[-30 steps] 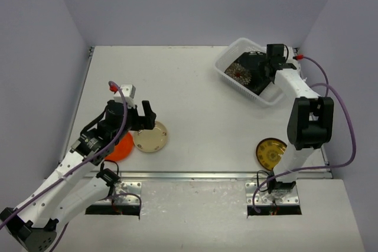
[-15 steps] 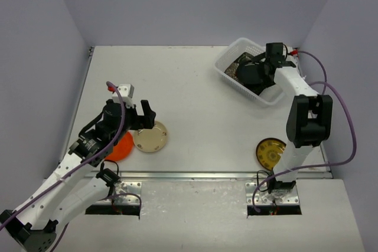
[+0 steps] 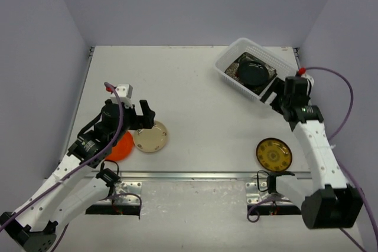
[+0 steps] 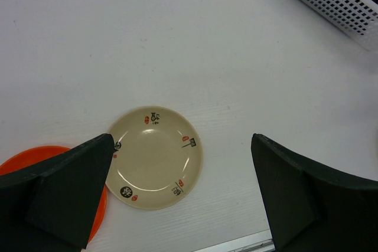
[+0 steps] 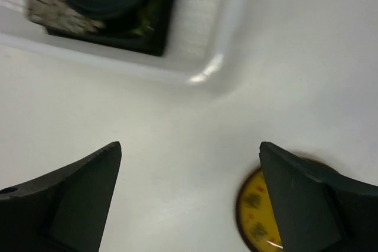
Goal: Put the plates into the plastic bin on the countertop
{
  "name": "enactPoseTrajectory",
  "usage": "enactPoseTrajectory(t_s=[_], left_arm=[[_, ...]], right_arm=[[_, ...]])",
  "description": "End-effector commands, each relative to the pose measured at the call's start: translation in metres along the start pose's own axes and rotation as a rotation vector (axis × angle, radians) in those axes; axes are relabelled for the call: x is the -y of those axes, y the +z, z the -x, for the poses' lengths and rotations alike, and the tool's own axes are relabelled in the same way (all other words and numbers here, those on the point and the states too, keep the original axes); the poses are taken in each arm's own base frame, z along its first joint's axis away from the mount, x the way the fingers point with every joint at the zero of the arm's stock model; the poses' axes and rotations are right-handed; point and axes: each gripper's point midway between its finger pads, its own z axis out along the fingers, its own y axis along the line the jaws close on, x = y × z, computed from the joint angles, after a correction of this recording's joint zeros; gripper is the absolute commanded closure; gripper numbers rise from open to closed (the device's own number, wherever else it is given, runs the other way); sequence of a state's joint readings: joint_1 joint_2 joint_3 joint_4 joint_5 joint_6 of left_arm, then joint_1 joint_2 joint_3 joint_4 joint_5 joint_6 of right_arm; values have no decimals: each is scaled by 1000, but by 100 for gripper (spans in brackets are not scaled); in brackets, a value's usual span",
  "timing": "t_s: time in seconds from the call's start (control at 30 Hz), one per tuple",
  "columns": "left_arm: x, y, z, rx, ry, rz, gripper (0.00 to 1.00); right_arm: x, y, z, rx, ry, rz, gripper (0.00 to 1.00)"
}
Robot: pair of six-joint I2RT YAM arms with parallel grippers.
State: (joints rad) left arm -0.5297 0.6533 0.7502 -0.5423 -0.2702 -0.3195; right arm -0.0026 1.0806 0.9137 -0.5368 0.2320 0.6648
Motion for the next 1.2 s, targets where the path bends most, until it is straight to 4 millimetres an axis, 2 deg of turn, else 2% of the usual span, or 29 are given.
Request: enactPoseTrajectory(t_s=[0.0, 0.03, 0.17, 0.4, 0.47, 0.6, 0.67, 0.73, 0.8, 0.9, 1.03, 1.17], left_arm=[[4, 0, 12, 44, -13, -11, 0], [5, 0, 11, 43, -13, -17, 0], [6, -4, 14, 57, -17, -34, 0], [8, -8, 17, 75, -22, -48, 0], [8, -7, 16, 73, -21, -49, 0], [8, -7, 16, 71, -21, -47, 0], [8, -7, 16, 70, -21, -48, 0], [8, -7, 16, 70, -21, -46, 0], [8, -8, 16, 72, -21, -48, 0], [7, -9, 18, 84, -27, -46, 0], [9, -11, 18, 88, -25, -55, 0], [11, -13, 19, 91, -24, -64, 0]], right_arm=[[75, 0, -70, -80, -119, -187, 1], [69, 2, -92, -138, -118, -111, 1], [50, 2, -151, -314, -100, 44, 1], [65, 1, -194, -426, -286, -134, 1], [75, 0, -193, -420, -358, -222, 1], [82, -6, -193, -419, -460, -332, 10], [80, -6, -196, -435, -488, -347, 17], [75, -4, -201, -448, -521, -334, 31], [72, -2, -206, -459, -550, -336, 40], [76, -1, -215, -477, -568, -352, 49], [78, 1, -221, -486, -569, -354, 56], [77, 2, -221, -487, -575, -353, 73]])
